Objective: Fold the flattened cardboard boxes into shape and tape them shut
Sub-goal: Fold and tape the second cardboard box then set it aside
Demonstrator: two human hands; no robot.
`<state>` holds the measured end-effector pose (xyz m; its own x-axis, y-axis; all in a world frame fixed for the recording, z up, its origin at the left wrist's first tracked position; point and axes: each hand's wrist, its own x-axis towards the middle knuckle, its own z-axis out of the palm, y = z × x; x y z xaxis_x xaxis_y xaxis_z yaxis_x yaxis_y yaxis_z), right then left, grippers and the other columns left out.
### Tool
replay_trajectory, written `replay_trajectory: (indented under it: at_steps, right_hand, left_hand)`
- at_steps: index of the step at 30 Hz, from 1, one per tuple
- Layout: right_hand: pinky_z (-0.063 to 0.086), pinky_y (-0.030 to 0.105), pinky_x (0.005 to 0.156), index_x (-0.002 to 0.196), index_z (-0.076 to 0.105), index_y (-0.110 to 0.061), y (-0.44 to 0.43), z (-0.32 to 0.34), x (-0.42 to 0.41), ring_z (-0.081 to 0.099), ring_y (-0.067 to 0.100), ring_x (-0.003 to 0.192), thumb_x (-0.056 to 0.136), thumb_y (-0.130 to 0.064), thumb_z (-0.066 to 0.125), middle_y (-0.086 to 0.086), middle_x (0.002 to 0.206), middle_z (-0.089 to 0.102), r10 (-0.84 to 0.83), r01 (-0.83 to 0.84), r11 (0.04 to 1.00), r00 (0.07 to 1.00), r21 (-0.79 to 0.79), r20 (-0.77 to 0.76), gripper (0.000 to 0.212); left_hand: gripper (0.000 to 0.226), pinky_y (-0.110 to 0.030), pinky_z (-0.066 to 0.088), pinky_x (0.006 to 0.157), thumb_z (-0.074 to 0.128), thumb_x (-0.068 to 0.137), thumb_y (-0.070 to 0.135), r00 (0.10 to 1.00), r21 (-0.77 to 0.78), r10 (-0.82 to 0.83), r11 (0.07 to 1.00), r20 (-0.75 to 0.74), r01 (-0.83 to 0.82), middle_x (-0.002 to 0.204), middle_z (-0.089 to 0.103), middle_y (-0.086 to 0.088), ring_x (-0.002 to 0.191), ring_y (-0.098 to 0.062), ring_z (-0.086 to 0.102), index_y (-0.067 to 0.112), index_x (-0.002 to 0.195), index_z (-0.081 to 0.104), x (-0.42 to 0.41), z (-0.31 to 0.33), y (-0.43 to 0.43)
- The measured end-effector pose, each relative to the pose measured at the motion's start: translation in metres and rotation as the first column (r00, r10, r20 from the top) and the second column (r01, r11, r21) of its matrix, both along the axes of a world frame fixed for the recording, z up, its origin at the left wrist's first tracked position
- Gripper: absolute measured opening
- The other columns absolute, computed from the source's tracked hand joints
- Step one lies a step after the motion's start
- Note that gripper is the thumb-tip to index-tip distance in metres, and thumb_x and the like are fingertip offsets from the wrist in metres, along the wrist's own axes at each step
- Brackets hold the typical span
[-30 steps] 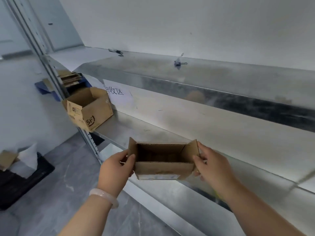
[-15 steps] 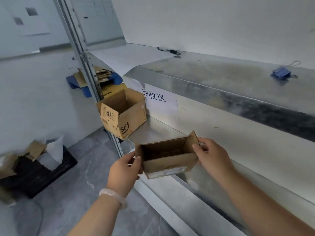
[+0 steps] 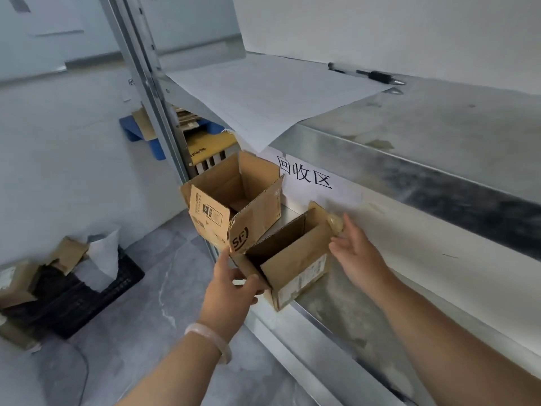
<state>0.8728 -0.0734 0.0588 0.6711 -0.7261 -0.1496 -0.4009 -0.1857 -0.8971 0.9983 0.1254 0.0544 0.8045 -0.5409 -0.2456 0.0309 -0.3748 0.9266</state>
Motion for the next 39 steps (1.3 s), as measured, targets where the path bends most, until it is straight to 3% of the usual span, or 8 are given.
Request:
replay_trajectory:
  at_steps: [2, 5, 8, 15, 19, 25, 32, 39]
  right_hand:
    - [0.040, 0.013, 0.095, 0.156, 0.010, -0.034, 0.006, -0.011, 0.013, 0.042, -0.002, 0.126, 0.096, -0.018, 0.061, -0.005, 0.147, 0.044, -0.023, 0.019, 0.998, 0.998, 0.066, 0.058, 0.081]
    - [0.038, 0.045, 0.112, 0.153, 0.008, -0.044, 0.026, -0.030, 0.028, 0.034, 0.010, 0.141, 0.087, -0.022, 0.074, -0.006, 0.157, 0.033, -0.174, 0.162, 0.980, 0.979, 0.111, 0.107, 0.096]
    - [0.038, 0.050, 0.110, 0.155, 0.003, -0.038, 0.053, -0.042, 0.046, 0.040, 0.022, 0.138, 0.082, -0.030, 0.079, -0.003, 0.159, 0.024, -0.396, 0.390, 0.907, 0.918, 0.156, 0.005, 0.105]
    - [0.051, 0.051, 0.097, 0.147, 0.035, -0.023, 0.069, -0.056, 0.098, 0.060, 0.024, 0.111, 0.090, -0.024, 0.070, 0.001, 0.128, 0.058, -0.562, 0.527, 0.772, 0.827, 0.357, -0.005, 0.067]
    - [0.046, 0.048, 0.104, 0.144, 0.043, -0.018, 0.070, -0.041, 0.119, 0.055, 0.017, 0.108, 0.102, -0.022, 0.049, -0.003, 0.121, 0.058, -0.494, 0.451, 0.806, 0.869, 0.384, 0.015, 0.043]
    - [0.025, 0.049, 0.119, 0.155, 0.019, -0.040, 0.077, -0.041, 0.128, 0.032, 0.017, 0.142, 0.103, -0.049, 0.037, -0.010, 0.156, 0.033, -0.299, 0.266, 0.877, 0.954, 0.401, 0.021, 0.056]
    - [0.019, 0.032, 0.118, 0.155, 0.016, -0.037, 0.094, -0.018, 0.074, 0.021, 0.014, 0.147, 0.099, -0.050, 0.046, -0.009, 0.162, 0.020, -0.319, 0.283, 0.942, 0.921, -0.178, -0.225, 0.065]
    - [-0.004, 0.013, 0.111, 0.155, 0.014, -0.038, 0.137, 0.017, -0.040, 0.000, -0.002, 0.147, 0.091, -0.070, 0.024, -0.016, 0.163, 0.005, -0.589, 0.291, 0.695, 0.755, -0.657, -0.289, 0.073]
  left_hand:
    - [0.077, -0.035, 0.060, 0.073, 0.068, 0.088, 0.021, 1.000, -0.021, -0.024, 0.999, 0.008, 0.024, 0.099, 0.055, 0.018, 0.081, -0.013, 0.067, 0.047, 0.139, 0.018, 0.015, -0.002, 0.000]
    - [0.072, -0.033, 0.061, 0.070, 0.073, 0.083, 0.022, 0.994, -0.040, -0.110, 0.993, 0.006, 0.110, 0.104, 0.049, 0.022, 0.077, -0.009, 0.066, 0.047, 0.127, 0.022, 0.037, -0.008, 0.005]
    - [0.066, -0.033, 0.060, 0.071, 0.074, 0.082, 0.026, 0.976, -0.015, -0.198, 0.980, 0.085, 0.200, 0.112, 0.049, 0.020, 0.078, -0.005, 0.067, 0.040, 0.128, 0.029, 0.059, -0.016, 0.013]
    - [0.056, -0.021, 0.052, 0.087, 0.064, 0.088, 0.032, 0.821, 0.090, -0.429, 0.899, 0.376, 0.429, 0.126, 0.032, 0.022, 0.109, 0.001, 0.051, 0.050, 0.129, 0.030, 0.110, -0.017, 0.032]
    - [0.047, -0.034, 0.042, 0.105, 0.049, 0.091, 0.050, 0.660, 0.137, -0.474, 0.858, 0.582, 0.495, 0.132, 0.035, 0.023, 0.124, -0.006, 0.043, 0.047, 0.135, 0.031, 0.131, -0.008, 0.038]
    - [0.053, -0.027, 0.030, 0.104, 0.036, 0.093, 0.053, 0.451, 0.182, -0.467, 0.820, 0.760, 0.543, 0.137, 0.045, 0.014, 0.125, 0.003, 0.031, 0.030, 0.140, 0.041, 0.152, 0.008, 0.031]
    - [0.053, -0.029, 0.030, 0.108, 0.040, 0.093, 0.049, 0.206, 0.261, -0.499, 0.710, 0.842, 0.654, 0.141, 0.047, 0.006, 0.131, -0.011, 0.040, 0.024, 0.139, 0.047, 0.131, 0.026, -0.014]
    - [0.047, -0.045, 0.043, 0.101, 0.048, 0.092, 0.041, 0.012, 0.216, -0.368, 0.571, 0.930, 0.792, 0.133, 0.057, -0.002, 0.124, -0.023, 0.051, 0.018, 0.131, 0.058, 0.049, 0.040, -0.071]
